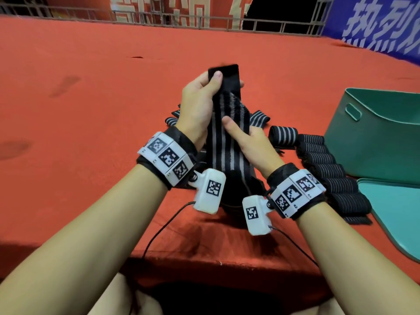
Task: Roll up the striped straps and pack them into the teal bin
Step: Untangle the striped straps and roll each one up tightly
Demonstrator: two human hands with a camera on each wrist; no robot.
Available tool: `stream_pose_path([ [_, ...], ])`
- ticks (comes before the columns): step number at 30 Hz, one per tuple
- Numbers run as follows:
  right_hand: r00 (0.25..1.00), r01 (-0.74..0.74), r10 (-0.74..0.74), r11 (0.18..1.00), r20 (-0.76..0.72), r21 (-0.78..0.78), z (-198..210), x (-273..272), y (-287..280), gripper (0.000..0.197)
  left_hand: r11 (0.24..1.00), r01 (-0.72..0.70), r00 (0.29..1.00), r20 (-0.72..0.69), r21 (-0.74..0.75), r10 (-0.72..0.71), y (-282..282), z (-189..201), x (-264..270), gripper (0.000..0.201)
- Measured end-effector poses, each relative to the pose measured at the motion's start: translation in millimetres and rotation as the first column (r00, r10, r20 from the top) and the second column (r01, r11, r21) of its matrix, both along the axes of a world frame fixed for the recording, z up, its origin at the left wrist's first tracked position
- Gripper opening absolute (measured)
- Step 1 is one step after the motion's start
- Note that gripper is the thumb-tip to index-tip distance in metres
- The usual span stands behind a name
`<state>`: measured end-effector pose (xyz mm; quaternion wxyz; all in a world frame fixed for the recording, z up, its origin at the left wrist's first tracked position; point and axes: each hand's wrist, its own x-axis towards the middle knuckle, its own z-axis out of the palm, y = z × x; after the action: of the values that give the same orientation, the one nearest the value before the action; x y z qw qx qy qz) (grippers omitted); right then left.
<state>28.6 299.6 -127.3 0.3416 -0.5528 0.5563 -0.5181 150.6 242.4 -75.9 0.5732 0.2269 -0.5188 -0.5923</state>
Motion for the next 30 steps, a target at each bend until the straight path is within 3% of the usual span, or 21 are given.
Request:
stream_pose_path([
  [4, 0.998, 0.030, -0.023, 0.992, 0.055, -0.121, 4, 1, 2, 0.063, 0.999, 0.030, 1.000, 0.001, 0.022, -0.030, -2, 3, 0, 0.024],
  [6, 0.993, 0.051, -0.034, 0.987, 0.115, -0.150, 4, 3, 3, 0.069, 0.995, 0.070, 0.996, 0.047, 0.074, -0.074, -1, -3, 2, 0.033],
  [8, 0.978, 0.123, -0.087, 0.975, 0.188, -0.185, 2, 5, 2, 0.063, 0.962, 0.205, 0.964, 0.131, 0.180, -0.230, 3, -16, 5, 0.056],
  [10, 0.949, 0.217, -0.157, 0.955, 0.274, -0.204, 1, 2, -2, 0.041, 0.931, 0.301, 0.907, 0.238, 0.208, -0.347, 11, -36, 6, 0.063],
  [13, 0.921, 0.287, -0.212, 0.936, 0.326, -0.205, 2, -5, -9, 0.036, 0.957, 0.249, 0.908, 0.309, 0.150, -0.284, 22, -63, 1, 0.041],
  [16, 0.940, 0.280, -0.226, 0.939, 0.257, -0.197, 3, -11, -17, 0.034, 0.972, 0.166, 0.950, 0.236, 0.168, -0.203, 29, -69, -4, 0.035],
  [19, 0.955, 0.220, -0.166, 0.952, 0.246, -0.213, 6, -15, -17, 0.017, 0.945, 0.203, 0.946, 0.199, 0.256, -0.257, 35, -64, -4, 0.032],
  [21, 0.954, 0.208, -0.152, 0.956, 0.258, -0.207, 2, -20, -18, 0.017, 0.904, 0.246, 0.931, 0.173, 0.350, -0.320, 40, -62, -4, 0.033],
  [25, 0.946, 0.230, -0.194, 0.966, 0.260, -0.116, -21, -21, -20, 0.015, 0.835, 0.303, 0.908, 0.128, 0.460, -0.400, 44, -73, -7, 0.043],
  [30, 0.801, 0.169, -0.212, 0.977, 0.560, 0.129, -49, -20, -2, 0.013, 0.890, 0.180, 0.860, 0.372, 0.418, -0.349, 26, -91, -1, 0.039],
])
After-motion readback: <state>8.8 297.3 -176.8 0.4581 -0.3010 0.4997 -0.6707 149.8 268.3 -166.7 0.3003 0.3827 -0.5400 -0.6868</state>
